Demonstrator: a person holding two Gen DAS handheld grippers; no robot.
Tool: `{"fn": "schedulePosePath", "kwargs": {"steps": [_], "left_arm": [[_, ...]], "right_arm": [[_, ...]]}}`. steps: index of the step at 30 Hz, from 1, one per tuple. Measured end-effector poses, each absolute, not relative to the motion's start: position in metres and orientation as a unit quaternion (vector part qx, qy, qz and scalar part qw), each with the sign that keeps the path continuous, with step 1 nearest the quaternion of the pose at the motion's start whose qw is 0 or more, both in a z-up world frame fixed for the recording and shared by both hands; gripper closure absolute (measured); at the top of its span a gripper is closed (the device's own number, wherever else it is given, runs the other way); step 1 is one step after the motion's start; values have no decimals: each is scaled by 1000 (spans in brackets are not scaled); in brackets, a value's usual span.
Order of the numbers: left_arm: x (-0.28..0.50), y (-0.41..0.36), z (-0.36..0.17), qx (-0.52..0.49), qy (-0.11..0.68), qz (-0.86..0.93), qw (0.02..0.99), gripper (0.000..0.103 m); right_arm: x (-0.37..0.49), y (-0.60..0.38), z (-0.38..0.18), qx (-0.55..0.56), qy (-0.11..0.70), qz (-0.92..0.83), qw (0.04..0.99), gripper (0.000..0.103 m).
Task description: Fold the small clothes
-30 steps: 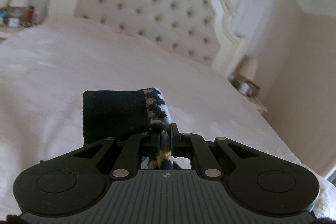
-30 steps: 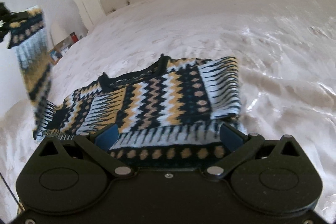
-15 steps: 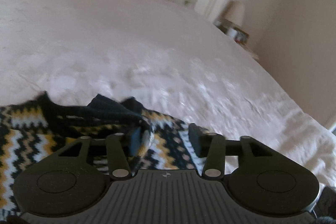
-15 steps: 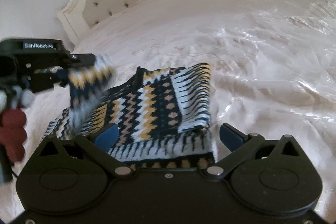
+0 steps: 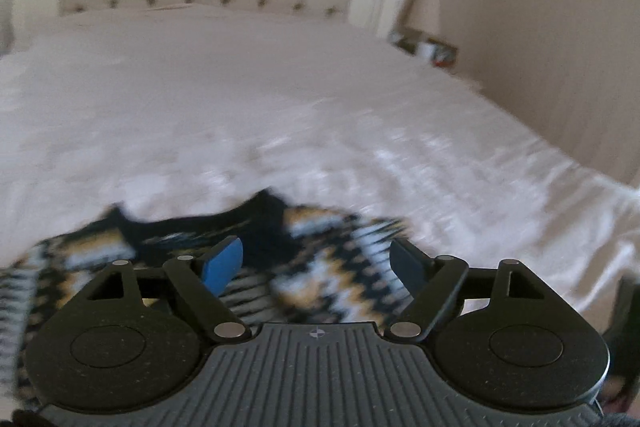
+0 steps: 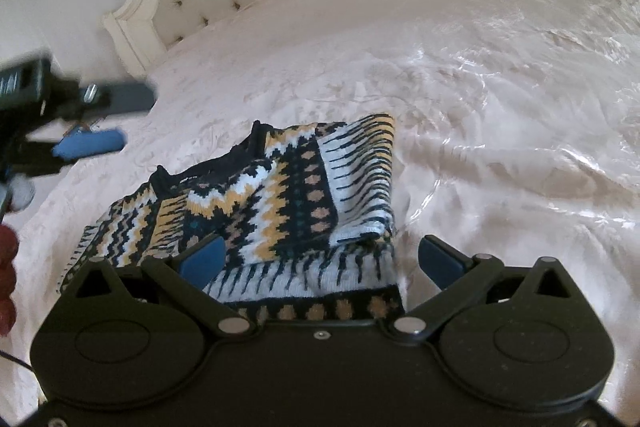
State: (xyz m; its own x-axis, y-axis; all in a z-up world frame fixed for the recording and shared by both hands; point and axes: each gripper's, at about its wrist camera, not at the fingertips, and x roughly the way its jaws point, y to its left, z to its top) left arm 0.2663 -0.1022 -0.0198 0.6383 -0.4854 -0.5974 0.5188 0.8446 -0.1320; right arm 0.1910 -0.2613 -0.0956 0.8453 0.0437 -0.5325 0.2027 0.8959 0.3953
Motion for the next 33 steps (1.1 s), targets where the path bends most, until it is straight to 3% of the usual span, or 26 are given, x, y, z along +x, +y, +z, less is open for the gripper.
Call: {"fn": "schedulePosePath", "kwargs": {"steps": [20,33], "left_arm": [[250,49,-107,9,409,-92,908,23],[225,46,-133,40,335,-91,937,21]], "right_arm": [[192,-228,-91,170,277,-37,945,1],[247,-182,-64,63,282,-40,956,1]]}}
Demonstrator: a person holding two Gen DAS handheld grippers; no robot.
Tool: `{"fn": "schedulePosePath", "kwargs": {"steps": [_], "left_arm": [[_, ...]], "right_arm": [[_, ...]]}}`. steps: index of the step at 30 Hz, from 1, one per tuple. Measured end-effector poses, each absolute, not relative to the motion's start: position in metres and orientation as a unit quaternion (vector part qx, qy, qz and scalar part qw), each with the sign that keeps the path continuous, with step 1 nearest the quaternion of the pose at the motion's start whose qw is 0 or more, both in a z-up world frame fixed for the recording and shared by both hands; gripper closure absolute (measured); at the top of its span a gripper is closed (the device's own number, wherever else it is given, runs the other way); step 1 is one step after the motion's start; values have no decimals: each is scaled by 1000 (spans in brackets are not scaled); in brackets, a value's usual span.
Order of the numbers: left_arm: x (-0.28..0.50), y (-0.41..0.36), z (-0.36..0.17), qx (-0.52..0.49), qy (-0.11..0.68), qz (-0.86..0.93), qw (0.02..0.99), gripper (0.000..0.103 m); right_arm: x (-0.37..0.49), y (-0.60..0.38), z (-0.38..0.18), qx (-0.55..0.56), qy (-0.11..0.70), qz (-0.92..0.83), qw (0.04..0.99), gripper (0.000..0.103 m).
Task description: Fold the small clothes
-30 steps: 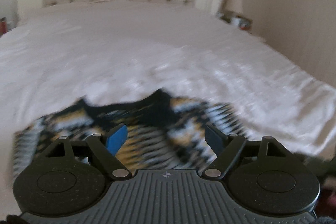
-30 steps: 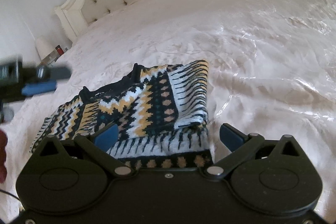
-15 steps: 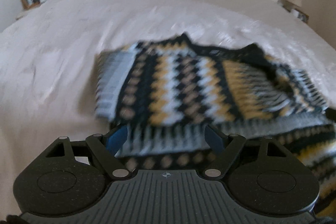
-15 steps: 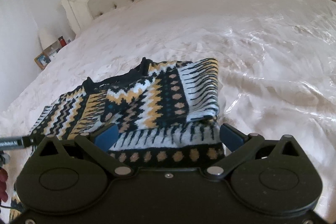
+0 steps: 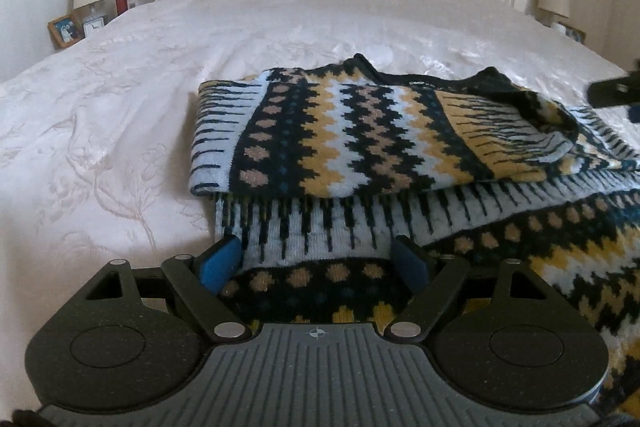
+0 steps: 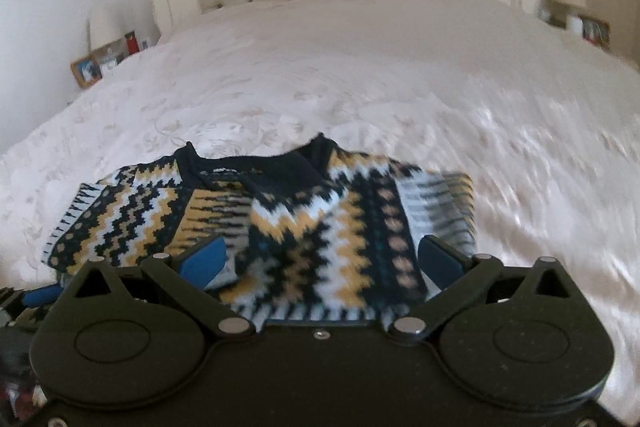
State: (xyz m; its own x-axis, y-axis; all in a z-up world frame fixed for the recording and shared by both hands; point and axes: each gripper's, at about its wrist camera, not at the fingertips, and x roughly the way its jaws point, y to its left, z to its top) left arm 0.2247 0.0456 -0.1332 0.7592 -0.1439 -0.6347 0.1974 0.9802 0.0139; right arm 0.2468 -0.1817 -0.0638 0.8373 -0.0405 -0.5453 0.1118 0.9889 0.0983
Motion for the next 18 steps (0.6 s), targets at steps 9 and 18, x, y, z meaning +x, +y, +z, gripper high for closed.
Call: {"fn": "schedulePosePath", "kwargs": {"steps": [9,18], "left_arm": [[224,48,-135,30,332,-94,938,20],[224,53,-136,21,330,-98,939,20]], "right_arm": [[300,-155,-86,8,344,-26,939,65],[271,-216,-84,96,344,-66,932,70]]}}
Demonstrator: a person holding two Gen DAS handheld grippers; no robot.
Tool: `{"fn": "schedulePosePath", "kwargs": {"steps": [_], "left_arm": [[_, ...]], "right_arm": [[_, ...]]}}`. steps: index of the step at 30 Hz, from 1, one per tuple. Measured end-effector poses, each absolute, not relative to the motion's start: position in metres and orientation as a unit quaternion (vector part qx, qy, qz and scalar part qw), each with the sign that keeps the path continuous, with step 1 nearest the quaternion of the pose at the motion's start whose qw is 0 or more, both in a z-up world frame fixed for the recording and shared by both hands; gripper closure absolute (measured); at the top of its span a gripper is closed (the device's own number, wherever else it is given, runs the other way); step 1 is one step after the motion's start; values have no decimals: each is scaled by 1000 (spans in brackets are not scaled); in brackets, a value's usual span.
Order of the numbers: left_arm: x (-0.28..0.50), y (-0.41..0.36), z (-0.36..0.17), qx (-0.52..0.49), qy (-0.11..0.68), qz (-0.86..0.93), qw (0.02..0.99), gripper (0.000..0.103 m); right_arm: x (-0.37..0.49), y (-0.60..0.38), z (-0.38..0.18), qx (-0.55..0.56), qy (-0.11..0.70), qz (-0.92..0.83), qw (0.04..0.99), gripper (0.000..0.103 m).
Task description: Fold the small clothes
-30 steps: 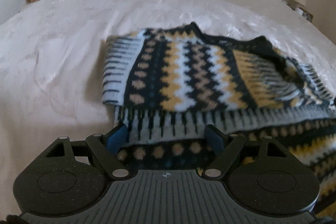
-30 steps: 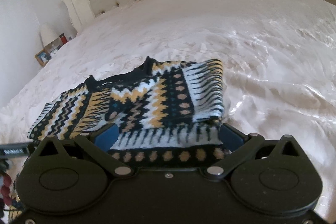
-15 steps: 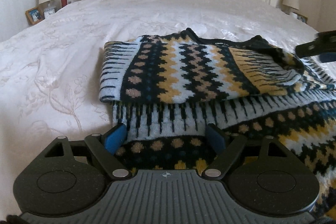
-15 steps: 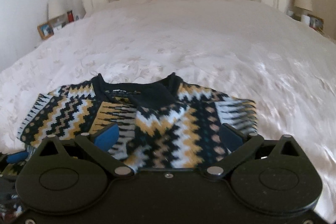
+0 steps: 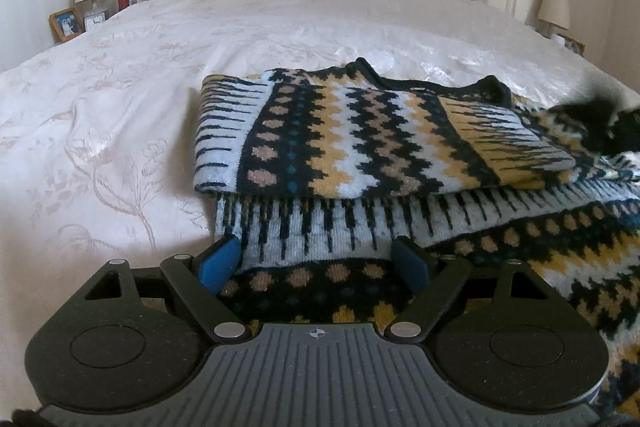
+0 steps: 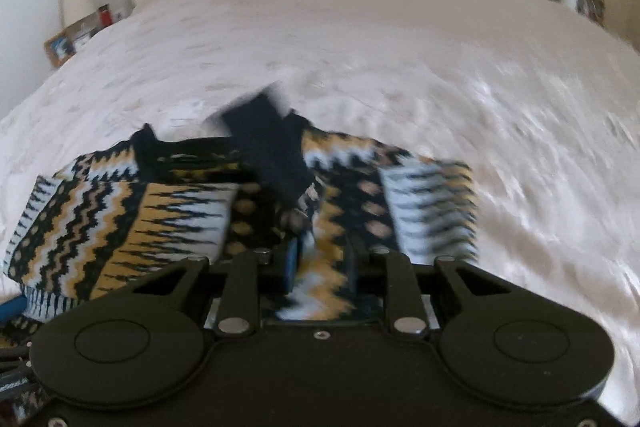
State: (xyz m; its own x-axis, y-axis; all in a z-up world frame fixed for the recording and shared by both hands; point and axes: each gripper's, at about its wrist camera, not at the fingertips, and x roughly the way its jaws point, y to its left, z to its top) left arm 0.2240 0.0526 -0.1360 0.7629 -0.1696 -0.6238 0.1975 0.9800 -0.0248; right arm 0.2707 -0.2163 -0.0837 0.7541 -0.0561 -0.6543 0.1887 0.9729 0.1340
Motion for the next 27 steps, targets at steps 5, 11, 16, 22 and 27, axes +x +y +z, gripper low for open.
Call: {"fn": "schedulePosePath", "kwargs": {"steps": [5,11,16,22,27], "left_arm": [[224,53,-136,21,330,-98,939,20],[224,53,-136,22,330,-97,939,20],[223,53,-136,24,330,-96,939,20],[223,53,-136,25,330,-97,939,20],[223,53,-136,26,331,-97,938,20]], "right_arm": [[262,-233,-89,123,355,-68,924,60],[264,-248,-94,185,336,-57,922,44],[268,-261,-101,238,321,-63,915,41],[278,-265,-105,260,315,-66,910,91],[272,-251,-72,194,297,-46,934,91]]}}
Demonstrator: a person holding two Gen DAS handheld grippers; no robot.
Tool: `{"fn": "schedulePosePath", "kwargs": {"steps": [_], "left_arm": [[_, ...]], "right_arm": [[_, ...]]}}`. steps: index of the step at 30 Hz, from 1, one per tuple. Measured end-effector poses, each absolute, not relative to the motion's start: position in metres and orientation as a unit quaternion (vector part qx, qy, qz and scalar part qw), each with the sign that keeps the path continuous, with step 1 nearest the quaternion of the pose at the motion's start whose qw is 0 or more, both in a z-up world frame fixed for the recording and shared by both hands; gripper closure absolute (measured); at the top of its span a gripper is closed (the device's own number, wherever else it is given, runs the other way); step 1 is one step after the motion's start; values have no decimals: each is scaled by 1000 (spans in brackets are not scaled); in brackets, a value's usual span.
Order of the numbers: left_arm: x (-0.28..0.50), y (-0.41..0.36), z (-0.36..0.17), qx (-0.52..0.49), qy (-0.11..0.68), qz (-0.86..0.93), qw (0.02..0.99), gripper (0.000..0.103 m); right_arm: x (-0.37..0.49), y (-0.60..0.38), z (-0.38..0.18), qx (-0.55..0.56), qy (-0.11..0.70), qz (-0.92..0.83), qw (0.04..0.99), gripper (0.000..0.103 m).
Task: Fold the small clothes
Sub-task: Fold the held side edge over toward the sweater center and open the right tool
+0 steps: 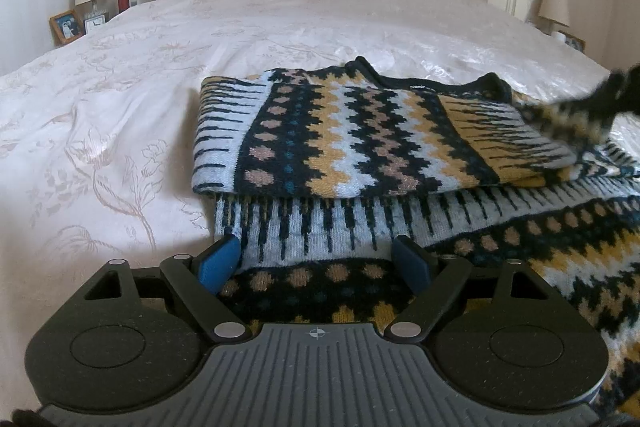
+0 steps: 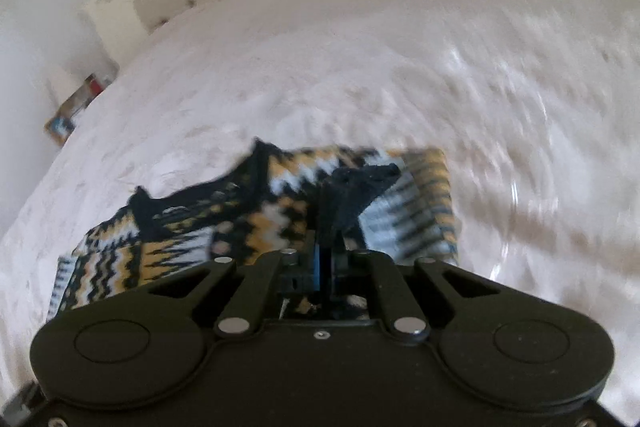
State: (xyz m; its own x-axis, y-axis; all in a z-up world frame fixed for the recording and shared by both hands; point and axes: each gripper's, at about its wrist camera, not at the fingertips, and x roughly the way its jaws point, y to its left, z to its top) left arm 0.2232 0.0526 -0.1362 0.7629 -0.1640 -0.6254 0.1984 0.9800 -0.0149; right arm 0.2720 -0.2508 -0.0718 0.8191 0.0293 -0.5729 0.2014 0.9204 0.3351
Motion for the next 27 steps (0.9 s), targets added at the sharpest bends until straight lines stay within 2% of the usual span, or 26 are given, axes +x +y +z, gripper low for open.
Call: {"fn": "schedulePosePath", "kwargs": {"steps": [4,7,8,10,12,13,18,20,24,27], "left_arm": [[223,52,-136,28,331,-96,938,20],[224,52,-136,28,331,-97,938,20],[224,53,-136,27,331,-97,938,20],[224,53,-135,26,330,-99,939,20],[226,55,-133,21,333,-102,937,20],[227,57,-132,17,335,-105,936,20],[224,67,-109,-3,329,-102,939,24],[213,66,-94,14,305,-104,947,24],[200,64,-63,44,254,-110,960,24],[214,62,-51,38,254,-108,960,24]], "right_arm": [[263,-258,-53,157,270,-68,948,92],[271,-267,-66,142,299,-79,940,90],[274,-268,-73,147,313,-74,935,83],[275,-268,-88,151,333,-81,927,82],[274,-268,-99,155,340,-86,923,70],[272,-269,-105,161,340,-87,922,59],[263,-268,-109,168,329,-78,926,55],[260,-269,-104,176,322,-70,928,44],[253,-266,-92,168,304,-65,936,37],[249,-266,-88,161,294,-65,940,31]]}}
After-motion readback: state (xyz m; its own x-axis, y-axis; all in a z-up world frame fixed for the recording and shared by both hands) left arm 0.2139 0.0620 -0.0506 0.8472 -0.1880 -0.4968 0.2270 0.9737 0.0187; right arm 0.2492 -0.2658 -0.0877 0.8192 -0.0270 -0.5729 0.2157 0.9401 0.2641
